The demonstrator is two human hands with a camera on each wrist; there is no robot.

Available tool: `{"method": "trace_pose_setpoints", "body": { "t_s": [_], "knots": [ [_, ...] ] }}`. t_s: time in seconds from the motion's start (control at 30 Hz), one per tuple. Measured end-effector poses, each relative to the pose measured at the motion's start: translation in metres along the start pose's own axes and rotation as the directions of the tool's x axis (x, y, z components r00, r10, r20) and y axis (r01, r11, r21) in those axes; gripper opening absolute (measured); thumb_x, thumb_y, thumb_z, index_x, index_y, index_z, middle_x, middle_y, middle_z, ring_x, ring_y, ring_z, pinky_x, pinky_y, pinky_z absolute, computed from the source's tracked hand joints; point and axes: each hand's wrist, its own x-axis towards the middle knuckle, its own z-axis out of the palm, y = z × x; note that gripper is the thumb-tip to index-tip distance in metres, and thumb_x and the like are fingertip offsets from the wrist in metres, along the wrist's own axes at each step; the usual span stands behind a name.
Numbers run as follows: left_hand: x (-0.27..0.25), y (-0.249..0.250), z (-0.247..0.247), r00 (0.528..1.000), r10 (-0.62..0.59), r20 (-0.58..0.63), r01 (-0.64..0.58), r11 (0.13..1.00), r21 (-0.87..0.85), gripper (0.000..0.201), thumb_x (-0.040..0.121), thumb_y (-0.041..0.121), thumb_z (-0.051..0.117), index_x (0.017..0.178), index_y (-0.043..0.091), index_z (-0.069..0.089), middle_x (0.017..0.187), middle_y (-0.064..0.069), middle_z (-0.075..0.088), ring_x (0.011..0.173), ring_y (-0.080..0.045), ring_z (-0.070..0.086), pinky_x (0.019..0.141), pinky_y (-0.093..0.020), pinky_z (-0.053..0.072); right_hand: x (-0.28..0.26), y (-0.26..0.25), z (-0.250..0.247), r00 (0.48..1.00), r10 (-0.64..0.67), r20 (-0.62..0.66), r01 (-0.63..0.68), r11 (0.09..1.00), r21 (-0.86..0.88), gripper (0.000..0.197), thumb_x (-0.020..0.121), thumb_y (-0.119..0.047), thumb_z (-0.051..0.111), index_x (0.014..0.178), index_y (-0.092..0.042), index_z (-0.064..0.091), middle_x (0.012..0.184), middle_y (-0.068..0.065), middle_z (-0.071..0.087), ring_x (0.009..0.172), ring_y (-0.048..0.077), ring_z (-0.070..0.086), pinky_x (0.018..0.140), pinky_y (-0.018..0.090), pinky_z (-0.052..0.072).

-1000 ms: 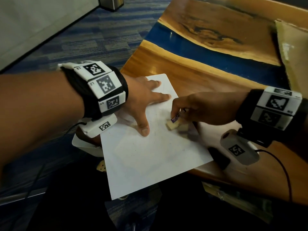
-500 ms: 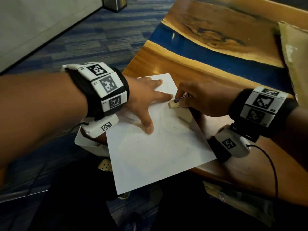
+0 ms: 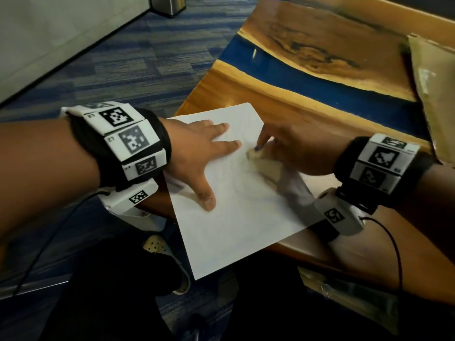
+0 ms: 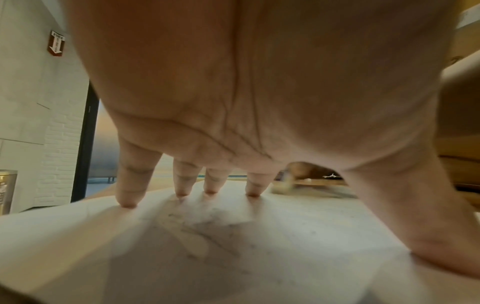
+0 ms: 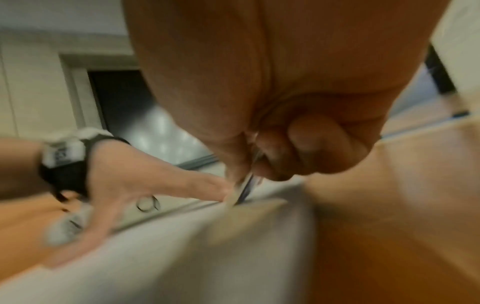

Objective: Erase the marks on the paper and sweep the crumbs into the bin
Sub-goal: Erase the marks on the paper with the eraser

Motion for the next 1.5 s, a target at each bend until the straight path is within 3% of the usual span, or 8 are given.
{"method": "trace_pose_setpoints", "body": {
  "t_s": [0.07, 0.2, 0.33, 0.5, 0.67, 0.9, 1.3, 1.5],
  "knots": [
    [-0.001, 0.0, -0.001, 1.0, -0.002, 0.003, 0.002, 1.0, 0.0, 0.139, 0.054, 0.091, 0.065, 0.153, 0.047, -0.021, 0.165, 0.006, -0.027, 0.154, -0.022, -0.016, 0.122, -0.057, 0.014, -0.001, 0.007, 0.0, 0.998, 0.037, -0.056, -0.038, 0.999, -0.014, 0.016, 0.102, -0.029, 0.052, 0.117, -0.032, 0.059, 0.1, -0.012, 0.061, 0.094, 0.012, 0.059, 0.066, 0.02, 0.039],
    [-0.002, -0.002, -0.001, 1.0, 0.008, 0.023, -0.008, 1.0, -0.01, 0.139, 0.054, 0.089, 0.067, 0.152, 0.048, -0.022, 0.164, 0.008, -0.029, 0.154, -0.02, -0.018, 0.123, -0.056, 0.012, -0.013, -0.009, 0.013, 0.926, -0.224, 0.303, 0.202, 0.974, 0.104, 0.015, 0.102, -0.029, 0.053, 0.115, -0.035, 0.058, 0.096, -0.018, 0.062, 0.082, 0.0, 0.057, 0.07, 0.016, 0.044],
    [0.0, -0.002, -0.001, 0.999, 0.012, 0.035, -0.012, 1.0, -0.012, 0.139, 0.052, 0.09, 0.067, 0.151, 0.05, -0.022, 0.163, 0.01, -0.03, 0.153, -0.02, -0.019, 0.121, -0.057, 0.012, -0.004, 0.009, 0.001, 0.999, 0.005, -0.053, -0.006, 1.0, -0.027, 0.016, 0.101, -0.029, 0.054, 0.115, -0.036, 0.057, 0.109, -0.008, 0.065, 0.087, 0.009, 0.056, 0.07, 0.024, 0.042],
    [-0.001, 0.0, 0.0, 0.997, 0.068, 0.025, -0.069, 0.998, 0.012, 0.138, 0.054, 0.084, 0.074, 0.152, 0.051, -0.016, 0.164, 0.01, -0.029, 0.153, -0.019, -0.019, 0.122, -0.058, 0.015, -0.012, -0.005, 0.001, 0.976, -0.146, 0.16, 0.158, 0.985, -0.071, 0.017, 0.1, -0.029, 0.053, 0.107, -0.043, 0.048, 0.098, -0.017, 0.062, 0.086, 0.008, 0.057, 0.071, 0.027, 0.047],
    [-0.001, 0.002, -0.001, 0.998, 0.064, 0.03, -0.064, 0.998, 0.003, 0.136, 0.052, 0.083, 0.076, 0.148, 0.059, -0.019, 0.165, 0.009, -0.026, 0.153, -0.021, -0.018, 0.121, -0.06, 0.017, -0.008, 0.017, -0.022, 0.988, -0.019, -0.153, 0.034, 0.995, 0.095, 0.012, 0.101, -0.028, 0.055, 0.111, -0.033, 0.057, 0.105, -0.011, 0.064, 0.09, 0.015, 0.061, 0.071, 0.032, 0.05],
    [0.001, 0.009, -0.012, 0.998, 0.016, 0.066, -0.019, 0.999, 0.044, 0.139, 0.051, 0.08, 0.079, 0.147, 0.06, -0.02, 0.165, 0.005, -0.027, 0.154, -0.026, -0.014, 0.122, -0.058, 0.015, -0.007, 0.004, -0.004, 0.996, -0.083, 0.033, 0.08, 0.993, 0.082, 0.016, 0.099, -0.027, 0.06, 0.113, -0.034, 0.063, 0.089, -0.017, 0.063, 0.075, -0.004, 0.06, 0.062, 0.012, 0.044],
    [-0.009, 0.012, -0.001, 0.999, -0.004, -0.039, 0.003, 1.0, -0.029, 0.129, 0.055, 0.095, 0.059, 0.155, 0.048, -0.005, 0.167, 0.009, -0.009, 0.155, -0.021, 0.001, 0.119, -0.053, 0.027, 0.005, 0.002, -0.003, 1.0, 0.028, 0.012, -0.026, 0.988, -0.155, 0.021, 0.101, -0.04, 0.052, 0.121, -0.033, 0.051, 0.11, -0.002, 0.065, 0.086, 0.014, 0.056, 0.068, 0.032, 0.044],
    [-0.005, 0.008, 0.008, 0.998, 0.022, -0.063, -0.025, 0.999, -0.034, 0.134, 0.053, 0.096, 0.059, 0.155, 0.046, -0.013, 0.167, 0.008, -0.021, 0.155, -0.019, -0.009, 0.119, -0.054, 0.027, -0.007, -0.017, 0.011, 0.947, -0.234, 0.22, 0.251, 0.966, -0.054, 0.018, 0.1, -0.039, 0.053, 0.116, -0.032, 0.053, 0.112, -0.006, 0.064, 0.093, 0.014, 0.059, 0.081, 0.036, 0.05]
  ]
}}
